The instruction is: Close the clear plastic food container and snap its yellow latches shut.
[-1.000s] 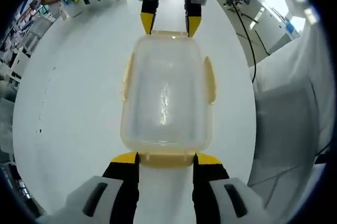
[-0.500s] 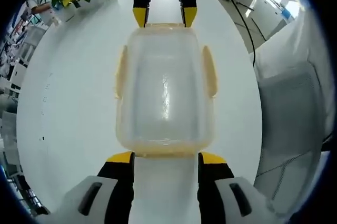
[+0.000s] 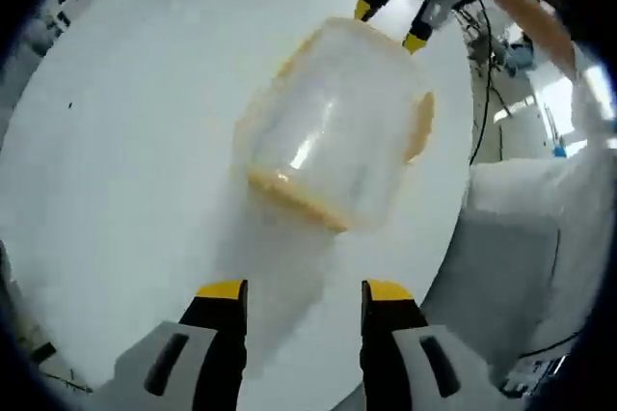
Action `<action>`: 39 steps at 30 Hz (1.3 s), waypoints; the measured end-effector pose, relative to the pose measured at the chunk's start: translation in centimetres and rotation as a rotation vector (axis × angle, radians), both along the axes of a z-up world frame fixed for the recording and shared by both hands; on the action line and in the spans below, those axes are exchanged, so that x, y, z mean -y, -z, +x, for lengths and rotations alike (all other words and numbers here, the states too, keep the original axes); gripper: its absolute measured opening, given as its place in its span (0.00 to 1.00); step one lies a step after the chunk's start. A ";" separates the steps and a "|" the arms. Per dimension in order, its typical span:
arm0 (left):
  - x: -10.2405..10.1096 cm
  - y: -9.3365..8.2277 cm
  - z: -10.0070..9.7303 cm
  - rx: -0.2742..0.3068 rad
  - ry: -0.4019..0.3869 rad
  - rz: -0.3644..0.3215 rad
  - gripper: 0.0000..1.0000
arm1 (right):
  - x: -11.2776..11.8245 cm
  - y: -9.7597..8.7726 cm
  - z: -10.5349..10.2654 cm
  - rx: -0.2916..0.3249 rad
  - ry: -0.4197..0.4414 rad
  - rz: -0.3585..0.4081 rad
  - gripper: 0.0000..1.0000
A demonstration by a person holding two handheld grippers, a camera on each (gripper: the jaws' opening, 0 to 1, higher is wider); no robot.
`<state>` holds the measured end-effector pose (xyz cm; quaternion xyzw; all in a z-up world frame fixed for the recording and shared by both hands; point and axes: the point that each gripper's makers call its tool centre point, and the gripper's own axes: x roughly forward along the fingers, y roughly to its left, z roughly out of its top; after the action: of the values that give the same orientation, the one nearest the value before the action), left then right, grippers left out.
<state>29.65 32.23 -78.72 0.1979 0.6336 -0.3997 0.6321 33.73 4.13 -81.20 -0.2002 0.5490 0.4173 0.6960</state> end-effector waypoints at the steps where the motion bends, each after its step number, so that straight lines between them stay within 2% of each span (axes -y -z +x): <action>1: 0.2 -0.3 0.4 0.012 -0.019 -0.020 0.41 | -0.1 -0.6 0.4 -0.003 0.057 0.040 0.36; 2: 0.4 -0.6 0.8 0.028 -0.058 -0.034 0.40 | -0.2 -1.2 0.9 -0.019 0.145 0.077 0.35; 3: 0.6 -0.9 1.6 0.053 -0.136 -0.044 0.38 | -0.5 -2.4 1.2 -0.061 0.251 0.145 0.35; 4: 1.2 -1.3 2.3 0.060 -0.229 -0.075 0.36 | -1.1 -3.2 1.4 -0.092 0.311 0.207 0.36; 5: 2.7 -2.0 2.6 0.029 -0.363 -0.157 0.36 | -1.9 -4.2 1.5 -0.118 0.365 0.286 0.37; 6: 3.4 -2.5 2.9 0.001 -0.453 -0.197 0.38 | -3.1 -5.7 1.4 -0.185 0.451 0.389 0.38; 7: 4.8 -3.1 2.6 -0.054 -0.545 -0.273 0.39 | -3.6 -6.4 1.3 -0.223 0.490 0.436 0.38; 9: 6.2 -3.5 2.4 -0.122 -0.644 -0.336 0.40 | -4.7 -7.6 0.8 -0.277 0.537 0.510 0.37; 11: 6.4 -2.7 2.5 -0.151 -0.769 -0.305 0.35 | -5.2 -7.5 0.1 -0.289 0.523 0.506 0.34; 13: 6.4 -2.1 2.4 -0.147 -0.767 -0.278 0.31 | -5.7 -6.9 -0.7 -0.307 0.509 0.487 0.32; 18: 6.2 -1.6 1.9 -0.129 -0.717 -0.209 0.31 | -6.9 -6.1 -1.5 -0.346 0.505 0.486 0.34; 24: 6.0 -1.2 2.0 -0.136 -0.740 -0.198 0.26 | -7.7 -5.5 -0.9 -0.353 0.487 0.454 0.26; 26: 5.8 -0.9 1.6 -0.144 -0.693 -0.186 0.25 | -7.8 -5.4 -0.9 -0.354 0.475 0.441 0.29; 27: 5.7 -0.6 1.5 -0.151 -0.710 -0.179 0.24 | -7.8 -5.2 -1.0 -0.352 0.461 0.429 0.29; 31: 5.7 -0.3 1.4 -0.141 -0.687 -0.160 0.24 | -7.4 -4.7 -0.8 -0.342 0.463 0.395 0.23; 34: 5.6 -0.3 1.6 -0.146 -0.702 -0.157 0.24 | -7.1 -4.3 -0.8 -0.323 0.456 0.357 0.17; 37: 5.8 -0.4 1.9 -0.117 -0.662 -0.154 0.25 | -6.4 -3.3 -0.9 -0.274 0.413 0.288 0.07; 39: 5.8 -0.3 2.0 -0.110 -0.656 -0.151 0.25 | -6.5 -3.3 -0.8 -0.301 0.457 0.306 0.07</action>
<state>31.67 26.44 -78.45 -0.0857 0.6652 -0.2310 0.7048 32.96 10.68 -77.93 0.0995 0.6076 0.3527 0.7047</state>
